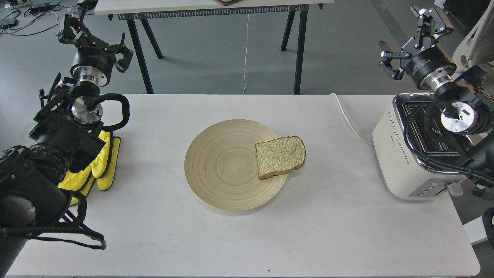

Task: Put bread in toaster with right arm
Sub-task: 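Swing the right gripper away from the toaster toward the bread slice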

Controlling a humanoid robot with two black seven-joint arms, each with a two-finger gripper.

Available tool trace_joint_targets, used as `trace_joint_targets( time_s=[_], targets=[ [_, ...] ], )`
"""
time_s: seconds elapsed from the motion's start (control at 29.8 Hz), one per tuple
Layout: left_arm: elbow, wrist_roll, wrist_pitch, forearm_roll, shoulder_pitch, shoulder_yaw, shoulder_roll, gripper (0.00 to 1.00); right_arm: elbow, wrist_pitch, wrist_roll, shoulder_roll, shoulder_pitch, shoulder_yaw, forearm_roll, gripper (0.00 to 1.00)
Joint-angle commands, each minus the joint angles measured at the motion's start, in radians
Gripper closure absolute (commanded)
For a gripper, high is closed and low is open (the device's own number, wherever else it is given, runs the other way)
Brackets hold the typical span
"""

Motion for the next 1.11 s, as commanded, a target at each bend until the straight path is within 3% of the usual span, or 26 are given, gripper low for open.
trace_joint_targets(
  time_s=[0.0,0.27,0.47,0.67,0.91,1.07],
  targets=[
    [0.000,0.000,0.000,-0.001,0.001,0.002,0.000,0.00,0.027,0.002,0.000,-0.012,-0.004,-0.004,0.001,0.00],
    [0.000,0.000,0.000,-0.001,0.001,0.002,0.003,0.00,0.061,-0.014,0.002,-0.012,-0.005,-0.010,-0.015,0.00],
    [0.000,0.003,0.000,0.001,0.001,0.003,0.000,0.00,0.251,-0.192,0.011,-0.048,-0.030,-0.137,-0.152,0.01],
    [0.000,0.003,0.000,0.001,0.001,0.003,0.001,0.00,0.378,-0.283,0.014,-0.052,-0.071,-0.209,-0.391,0.01],
    [0.000,0.002,0.000,0.001,0.001,0.003,0.000,0.00,0.388,-0.344,0.012,-0.038,-0.093,-0.303,-0.647,0.01],
    [0.000,0.000,0.000,0.001,0.001,0.002,-0.005,0.00,0.342,-0.458,0.011,0.037,-0.093,-0.498,-0.774,0.01]
  ],
)
